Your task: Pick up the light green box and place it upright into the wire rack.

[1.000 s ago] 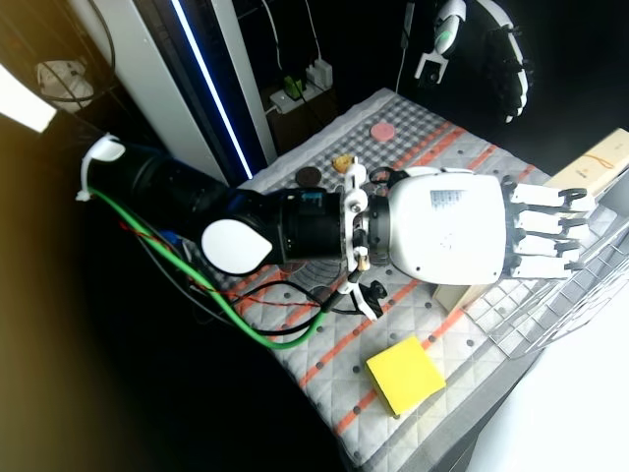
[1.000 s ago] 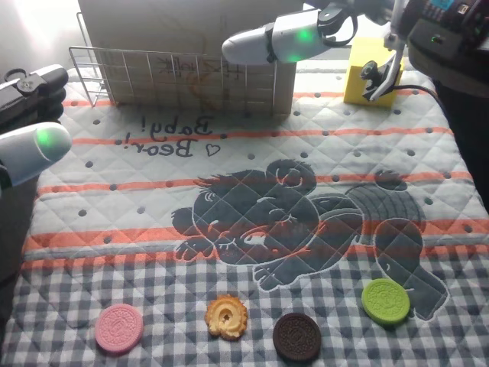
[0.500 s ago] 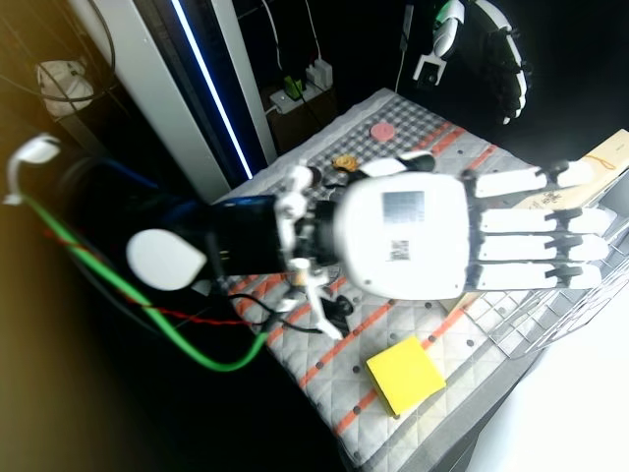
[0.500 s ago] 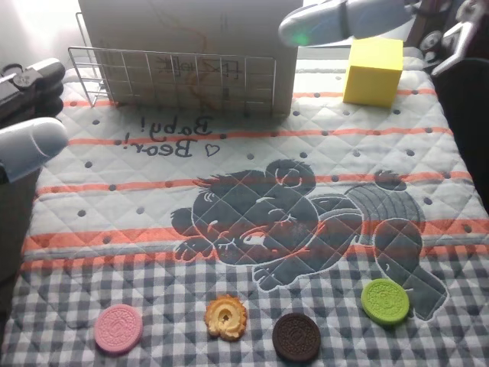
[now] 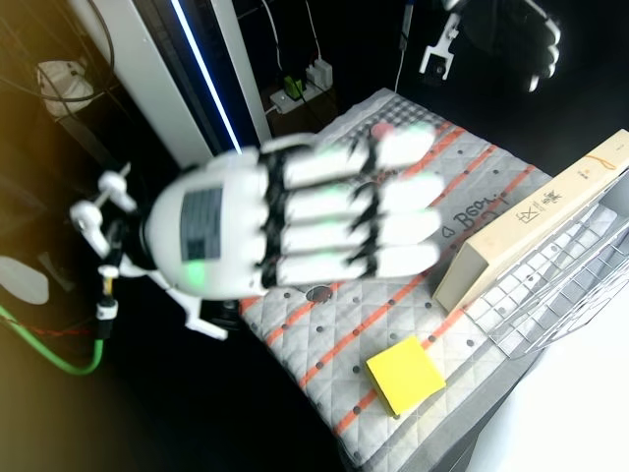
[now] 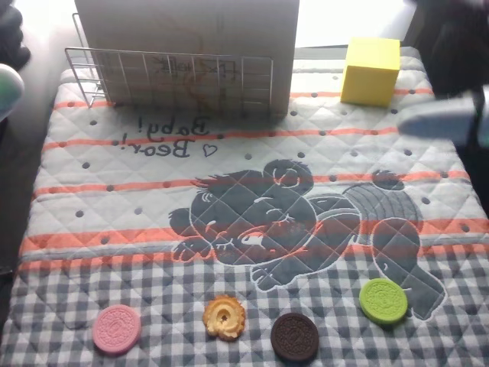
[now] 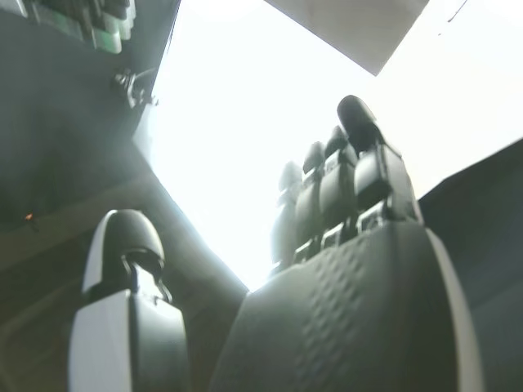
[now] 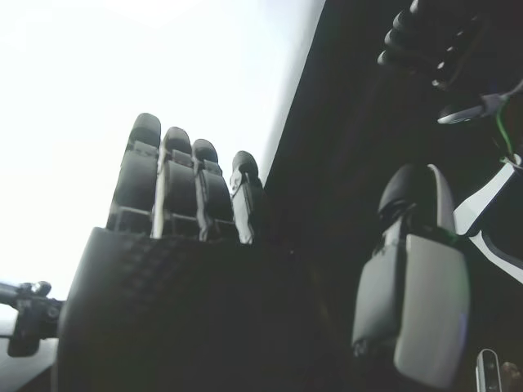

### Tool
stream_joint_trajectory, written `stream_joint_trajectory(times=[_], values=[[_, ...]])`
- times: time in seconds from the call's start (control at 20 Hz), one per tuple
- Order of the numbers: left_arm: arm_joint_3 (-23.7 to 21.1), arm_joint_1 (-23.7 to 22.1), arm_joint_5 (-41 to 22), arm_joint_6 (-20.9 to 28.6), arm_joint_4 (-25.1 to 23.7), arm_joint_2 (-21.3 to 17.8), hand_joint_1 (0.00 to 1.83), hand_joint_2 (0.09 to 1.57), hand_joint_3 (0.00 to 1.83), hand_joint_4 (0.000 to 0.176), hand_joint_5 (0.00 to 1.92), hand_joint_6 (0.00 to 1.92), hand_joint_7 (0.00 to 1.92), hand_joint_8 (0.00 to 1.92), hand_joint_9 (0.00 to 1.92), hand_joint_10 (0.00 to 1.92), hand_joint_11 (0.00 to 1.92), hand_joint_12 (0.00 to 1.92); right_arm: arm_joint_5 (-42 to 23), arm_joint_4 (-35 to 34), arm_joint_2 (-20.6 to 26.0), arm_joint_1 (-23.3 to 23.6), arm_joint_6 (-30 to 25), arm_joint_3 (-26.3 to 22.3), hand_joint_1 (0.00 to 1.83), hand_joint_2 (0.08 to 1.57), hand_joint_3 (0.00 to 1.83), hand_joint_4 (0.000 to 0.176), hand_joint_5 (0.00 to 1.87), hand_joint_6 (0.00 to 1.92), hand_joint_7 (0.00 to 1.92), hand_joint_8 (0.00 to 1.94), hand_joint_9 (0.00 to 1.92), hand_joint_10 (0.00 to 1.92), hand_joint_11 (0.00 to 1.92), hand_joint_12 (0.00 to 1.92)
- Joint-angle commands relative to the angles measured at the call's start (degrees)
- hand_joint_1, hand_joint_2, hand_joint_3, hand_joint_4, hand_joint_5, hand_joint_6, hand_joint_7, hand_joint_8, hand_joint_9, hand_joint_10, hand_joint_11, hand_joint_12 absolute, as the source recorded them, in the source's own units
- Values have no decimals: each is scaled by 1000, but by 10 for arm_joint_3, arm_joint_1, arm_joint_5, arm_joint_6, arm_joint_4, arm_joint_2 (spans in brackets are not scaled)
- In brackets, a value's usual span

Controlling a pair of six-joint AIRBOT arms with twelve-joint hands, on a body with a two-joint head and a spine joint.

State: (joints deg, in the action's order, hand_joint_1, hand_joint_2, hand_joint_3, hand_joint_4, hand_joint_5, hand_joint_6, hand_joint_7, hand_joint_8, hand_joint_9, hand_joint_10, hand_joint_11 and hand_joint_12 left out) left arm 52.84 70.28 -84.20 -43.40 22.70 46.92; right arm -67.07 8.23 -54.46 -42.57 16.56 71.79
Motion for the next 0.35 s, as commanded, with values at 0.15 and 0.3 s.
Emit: stream_joint_trajectory(times=[0.15,0.3], values=[[-4,-5,-122,19,-10,-4,631,986,0,92,113,0,83,1,43,4,0,304,-190,-94,24,-90,-3,-41,490,978,0,171,0,0,0,0,0,0,0,0],[-13,-3,-148,30,-17,-4,647,986,2,74,103,1,76,0,75,3,0,388,-237,-122,25,-139,-2,-62,508,869,0,157,0,0,0,0,0,0,0,0]])
